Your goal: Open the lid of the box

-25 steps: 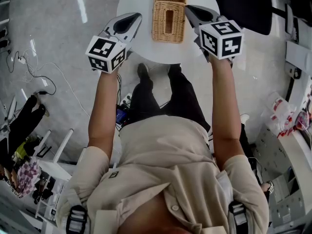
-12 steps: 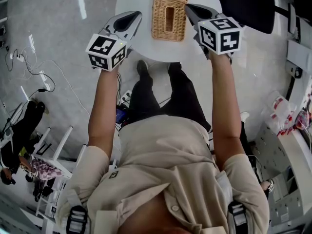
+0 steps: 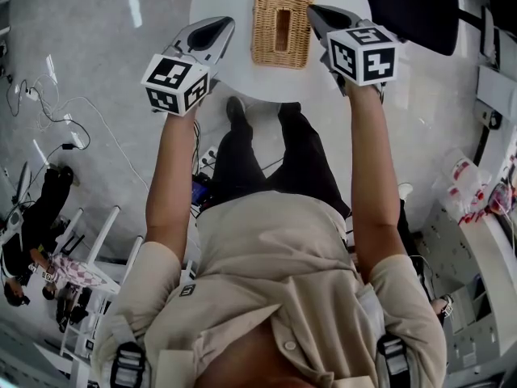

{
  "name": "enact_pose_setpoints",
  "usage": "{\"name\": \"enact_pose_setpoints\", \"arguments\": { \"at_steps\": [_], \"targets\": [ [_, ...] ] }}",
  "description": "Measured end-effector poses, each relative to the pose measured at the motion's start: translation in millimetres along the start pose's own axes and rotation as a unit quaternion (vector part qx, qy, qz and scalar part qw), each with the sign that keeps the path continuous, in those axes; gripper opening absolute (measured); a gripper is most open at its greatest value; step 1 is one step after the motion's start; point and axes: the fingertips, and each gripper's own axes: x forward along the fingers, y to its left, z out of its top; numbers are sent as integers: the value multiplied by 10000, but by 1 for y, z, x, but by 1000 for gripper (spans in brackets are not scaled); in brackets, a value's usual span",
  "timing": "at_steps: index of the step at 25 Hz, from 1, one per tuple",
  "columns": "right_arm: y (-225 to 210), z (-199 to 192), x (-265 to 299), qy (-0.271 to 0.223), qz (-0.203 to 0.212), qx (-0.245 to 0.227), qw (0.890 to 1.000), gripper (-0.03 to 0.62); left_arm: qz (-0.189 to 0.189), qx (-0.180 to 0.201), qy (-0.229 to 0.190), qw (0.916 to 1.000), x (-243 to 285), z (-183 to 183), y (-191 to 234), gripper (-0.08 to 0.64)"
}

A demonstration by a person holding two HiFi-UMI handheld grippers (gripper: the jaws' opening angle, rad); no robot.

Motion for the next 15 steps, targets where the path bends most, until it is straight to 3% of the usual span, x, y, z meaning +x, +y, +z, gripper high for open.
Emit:
{"name": "enact_pose_setpoints", "arguments": {
  "at_steps": [15],
  "targets": [
    [-14, -24, 15, 225, -98, 147, 9996, 71, 1, -136, 120, 9998, 11, -20, 1, 11]
  ]
}}
